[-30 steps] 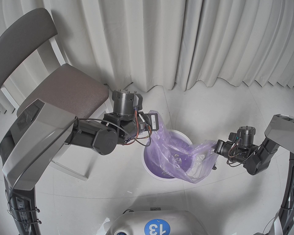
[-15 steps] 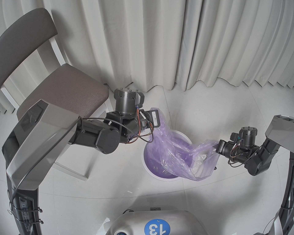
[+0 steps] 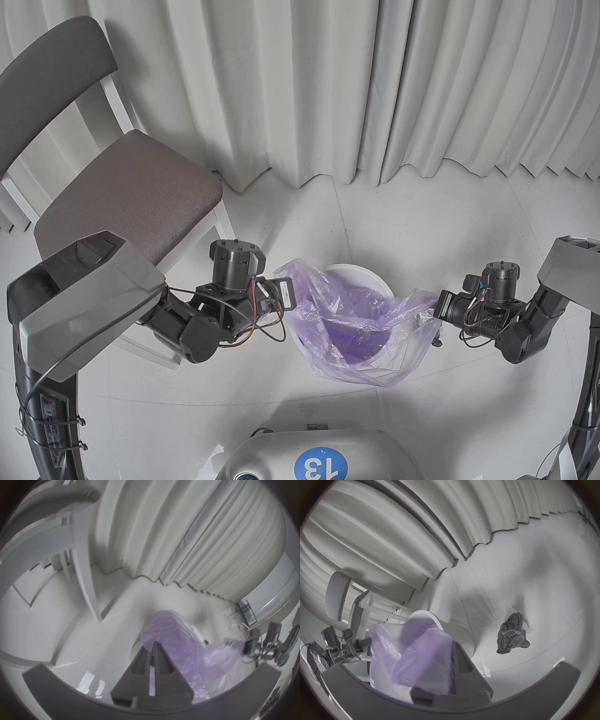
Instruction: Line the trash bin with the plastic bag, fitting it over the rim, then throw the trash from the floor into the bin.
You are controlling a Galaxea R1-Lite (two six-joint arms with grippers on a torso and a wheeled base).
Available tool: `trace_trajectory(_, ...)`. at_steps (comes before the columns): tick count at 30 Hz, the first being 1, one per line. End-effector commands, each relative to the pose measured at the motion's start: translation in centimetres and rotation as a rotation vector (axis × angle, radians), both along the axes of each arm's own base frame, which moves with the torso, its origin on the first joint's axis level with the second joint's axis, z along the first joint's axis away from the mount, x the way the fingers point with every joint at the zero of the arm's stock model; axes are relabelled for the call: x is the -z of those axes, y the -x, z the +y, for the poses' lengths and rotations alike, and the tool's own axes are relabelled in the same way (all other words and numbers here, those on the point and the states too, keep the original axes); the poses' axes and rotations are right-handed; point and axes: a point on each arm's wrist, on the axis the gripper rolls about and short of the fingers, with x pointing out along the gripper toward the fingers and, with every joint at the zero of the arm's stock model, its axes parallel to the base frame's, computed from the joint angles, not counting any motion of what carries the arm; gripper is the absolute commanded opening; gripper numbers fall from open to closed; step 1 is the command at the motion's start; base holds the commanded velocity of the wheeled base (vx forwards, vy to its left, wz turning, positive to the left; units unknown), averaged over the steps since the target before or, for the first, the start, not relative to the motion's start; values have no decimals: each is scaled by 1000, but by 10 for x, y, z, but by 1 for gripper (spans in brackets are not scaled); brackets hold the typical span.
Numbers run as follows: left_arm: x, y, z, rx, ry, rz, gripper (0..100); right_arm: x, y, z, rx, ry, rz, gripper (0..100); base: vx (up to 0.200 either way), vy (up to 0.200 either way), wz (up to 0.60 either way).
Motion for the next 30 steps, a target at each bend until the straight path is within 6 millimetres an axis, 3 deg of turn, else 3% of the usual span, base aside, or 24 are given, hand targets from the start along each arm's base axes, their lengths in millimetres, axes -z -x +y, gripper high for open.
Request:
trace_trajectory(1, 23, 11, 28, -12, -88, 87, 0, 2, 2, 5, -14, 3, 10, 0, 0, 0, 0)
trace_trajectory(5, 27, 20, 45, 19, -167, 101, 0, 5, 3, 4, -20, 17, 19, 0, 0, 0, 0)
trace_trajectory(11, 8, 29, 57, 12, -196, 138, 0, 8, 11, 10, -61, 65, 60, 0, 0, 0, 0)
trace_trajectory(14, 8, 31, 58, 13, -205, 159, 0, 10, 11, 12, -71, 78, 62, 0, 0, 0, 0)
trace_trajectory(17, 14, 31, 56, 19, -209, 172, 0, 14, 10, 13, -74, 95, 58, 0, 0, 0, 0)
trace_trajectory(25, 42, 13, 34, 31, -188, 102, 0, 46, 2, 16, -103, 152, -3, 0, 0, 0, 0)
trace_trajectory(30, 46, 14, 33, 36, -190, 108, 0, 54, 4, 22, -124, 161, -1, 0, 0, 0, 0)
